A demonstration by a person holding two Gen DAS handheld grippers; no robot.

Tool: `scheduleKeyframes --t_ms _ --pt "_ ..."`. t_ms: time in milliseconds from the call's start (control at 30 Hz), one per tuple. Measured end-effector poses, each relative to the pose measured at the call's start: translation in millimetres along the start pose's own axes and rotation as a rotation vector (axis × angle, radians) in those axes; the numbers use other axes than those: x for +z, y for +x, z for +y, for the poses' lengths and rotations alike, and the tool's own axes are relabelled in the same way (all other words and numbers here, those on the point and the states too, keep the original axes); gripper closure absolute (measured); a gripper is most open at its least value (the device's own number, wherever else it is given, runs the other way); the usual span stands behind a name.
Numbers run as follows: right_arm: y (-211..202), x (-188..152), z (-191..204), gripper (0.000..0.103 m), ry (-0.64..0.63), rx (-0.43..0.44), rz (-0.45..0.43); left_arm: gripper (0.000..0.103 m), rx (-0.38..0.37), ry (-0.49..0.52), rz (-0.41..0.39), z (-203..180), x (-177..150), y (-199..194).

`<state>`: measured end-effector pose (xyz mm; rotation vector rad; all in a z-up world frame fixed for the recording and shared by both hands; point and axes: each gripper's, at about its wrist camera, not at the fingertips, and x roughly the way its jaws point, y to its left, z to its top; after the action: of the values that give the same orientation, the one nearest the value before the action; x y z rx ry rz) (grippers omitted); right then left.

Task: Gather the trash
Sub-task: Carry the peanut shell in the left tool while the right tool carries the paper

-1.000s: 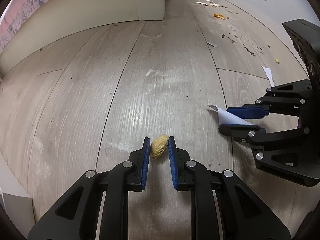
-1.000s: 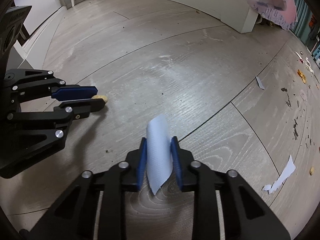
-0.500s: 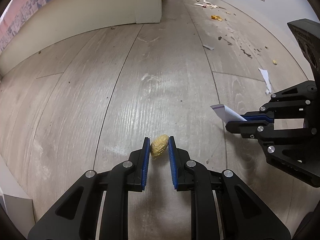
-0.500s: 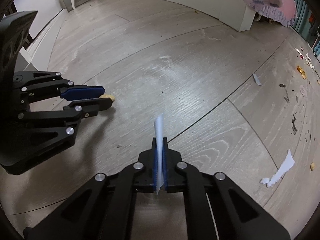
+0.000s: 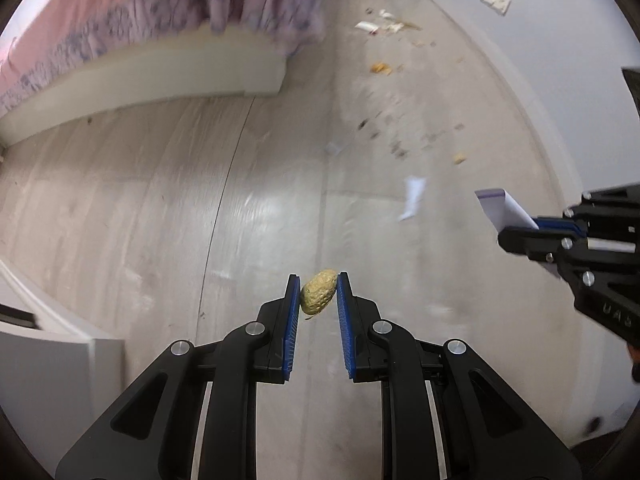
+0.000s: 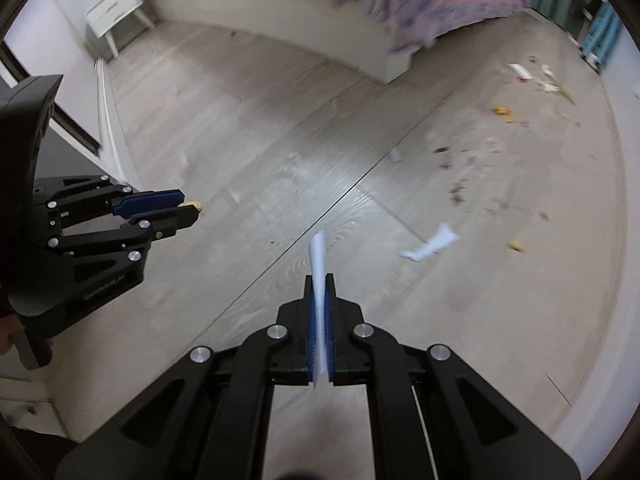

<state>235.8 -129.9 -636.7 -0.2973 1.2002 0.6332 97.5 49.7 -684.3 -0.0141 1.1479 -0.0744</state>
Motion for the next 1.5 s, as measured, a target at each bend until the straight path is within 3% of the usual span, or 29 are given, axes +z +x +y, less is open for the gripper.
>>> scheduleKeyframes --t_ms 133,333,467,700,900,1067,1233,1500 --pt "-117.9 17.6 -12.0 0.097 0.092 -0.015 -0.019 0.086 -0.016 0.039 -0.01 -34.2 47.8 -96.9" --pt "-263.8 42.7 -34.6 0.097 0.186 -0.055 -0.09 0.086 -0.008 0.086 -0.073 -73.3 127.9 -236.8" --pt "-351.9 54.2 -52.1 0.097 0.23 -0.089 -0.142 0.086 -0.02 0.106 -0.098 -100.7 165.9 -303.4" --pt "-467.5 63.9 -77.1 0.097 0.302 -0.138 -0.227 0.086 -0.041 0.16 -0.134 -163.1 226.2 -398.4" --pt "-522.9 76.5 -99.0 0.097 0.335 -0.182 -0.308 0.086 -0.032 0.223 -0.208 -213.2 269.4 -456.6" --pt "-552.0 91.9 -122.2 0.097 0.366 -0.23 -0.376 0.086 -0.033 0.23 -0.248 -234.2 300.1 -473.6" --pt "-564.0 120.4 -148.5 0.097 0.382 -0.272 -0.42 0.086 -0.047 0.253 -0.281 -246.9 340.4 -474.6" --pt "-569.8 200.9 -202.5 0.097 0.377 -0.344 -0.452 0.086 -0.094 0.26 -0.358 -246.6 452.3 -459.9"
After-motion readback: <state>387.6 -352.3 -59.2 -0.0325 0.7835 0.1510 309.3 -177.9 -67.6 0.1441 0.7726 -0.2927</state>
